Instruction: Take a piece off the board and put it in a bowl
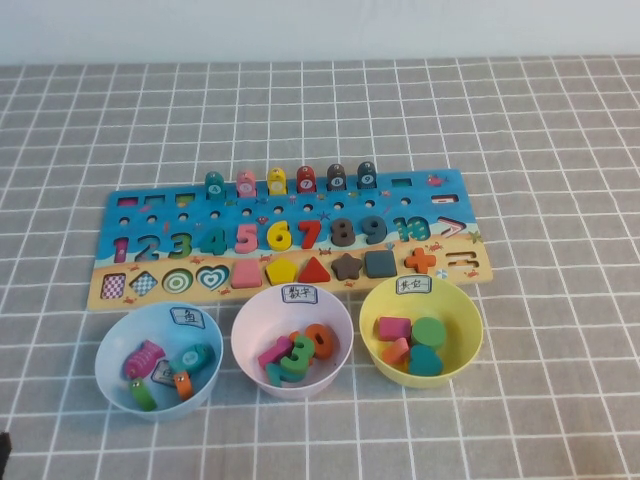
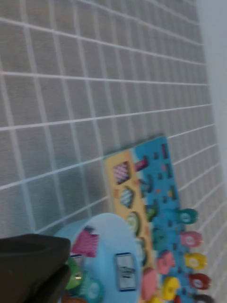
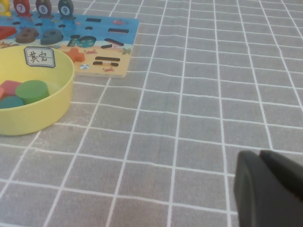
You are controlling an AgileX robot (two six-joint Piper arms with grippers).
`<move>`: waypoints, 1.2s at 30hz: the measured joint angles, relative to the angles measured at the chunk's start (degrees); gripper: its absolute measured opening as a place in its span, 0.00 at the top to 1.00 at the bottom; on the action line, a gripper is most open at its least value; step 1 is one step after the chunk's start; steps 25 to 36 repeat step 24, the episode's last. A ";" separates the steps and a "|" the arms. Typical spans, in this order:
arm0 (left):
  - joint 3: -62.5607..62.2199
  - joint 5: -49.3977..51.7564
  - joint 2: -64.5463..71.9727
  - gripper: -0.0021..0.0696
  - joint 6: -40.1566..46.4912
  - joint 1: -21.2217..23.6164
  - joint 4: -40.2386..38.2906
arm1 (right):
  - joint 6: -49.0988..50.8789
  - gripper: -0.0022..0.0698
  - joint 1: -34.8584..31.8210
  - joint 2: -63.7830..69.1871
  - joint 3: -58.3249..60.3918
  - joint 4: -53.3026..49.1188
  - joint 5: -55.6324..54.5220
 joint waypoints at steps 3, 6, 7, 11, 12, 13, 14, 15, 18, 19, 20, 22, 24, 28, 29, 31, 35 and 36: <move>0.00 3.97 0.00 0.97 -1.92 0.00 0.97 | 0.00 0.99 0.00 0.00 0.00 0.00 0.00; 0.00 4.78 0.00 0.97 -2.56 0.00 1.34 | 0.00 0.99 0.00 0.00 0.00 0.00 0.00; 0.00 4.78 0.00 0.97 -2.56 0.00 1.48 | 0.00 0.99 0.00 0.00 0.00 0.00 0.00; 0.00 4.78 0.00 0.97 -2.56 0.00 1.55 | 0.00 0.99 0.00 -0.04 0.00 0.00 0.00; 0.00 4.78 0.00 0.97 -2.56 0.00 1.55 | 0.00 0.99 0.00 -0.04 0.00 0.00 0.00; 0.00 4.78 0.00 0.97 -2.56 0.00 1.55 | 0.00 0.99 0.00 -0.04 0.00 0.00 0.00; 0.00 4.78 0.00 0.97 -2.56 0.00 1.55 | 0.00 0.99 0.00 -0.04 0.00 0.00 0.00; 0.00 4.88 0.00 0.97 -2.56 0.00 1.55 | 0.00 0.99 0.00 -0.04 0.00 0.00 0.00; 0.00 4.88 0.00 0.97 -2.56 0.00 1.55 | 0.00 0.99 0.00 -0.04 0.00 0.00 0.00; 0.00 4.88 0.00 0.97 -2.56 0.04 1.59 | 0.00 0.99 0.00 -0.04 0.00 0.00 0.00; 0.00 4.88 0.00 0.98 -2.56 0.29 1.59 | 0.00 0.99 0.00 -0.04 0.00 0.00 0.00; 0.00 4.88 0.00 0.97 -2.56 0.90 1.68 | 0.00 0.99 0.00 -0.04 0.00 0.00 0.00; 0.00 4.88 0.00 0.98 -2.56 1.89 1.68 | 0.00 0.99 0.00 -0.04 0.00 0.00 0.00; 0.00 4.88 0.00 0.98 -2.56 1.89 1.68 | 0.00 0.99 0.00 -0.04 0.00 0.00 0.00; 0.00 4.88 0.00 0.98 -2.56 1.89 1.68 | 0.00 0.99 0.00 -0.04 0.00 0.00 0.00; 0.00 4.88 0.00 0.98 -2.56 1.89 1.68 | 0.00 0.99 0.00 -0.04 0.00 0.00 0.00; 0.00 4.88 0.00 0.98 -2.56 1.89 1.68 | 0.00 0.99 0.00 -0.04 0.00 0.00 0.00; 0.00 4.88 0.00 0.98 -2.56 1.89 1.68 | 0.00 0.99 0.00 -0.04 0.00 0.00 0.00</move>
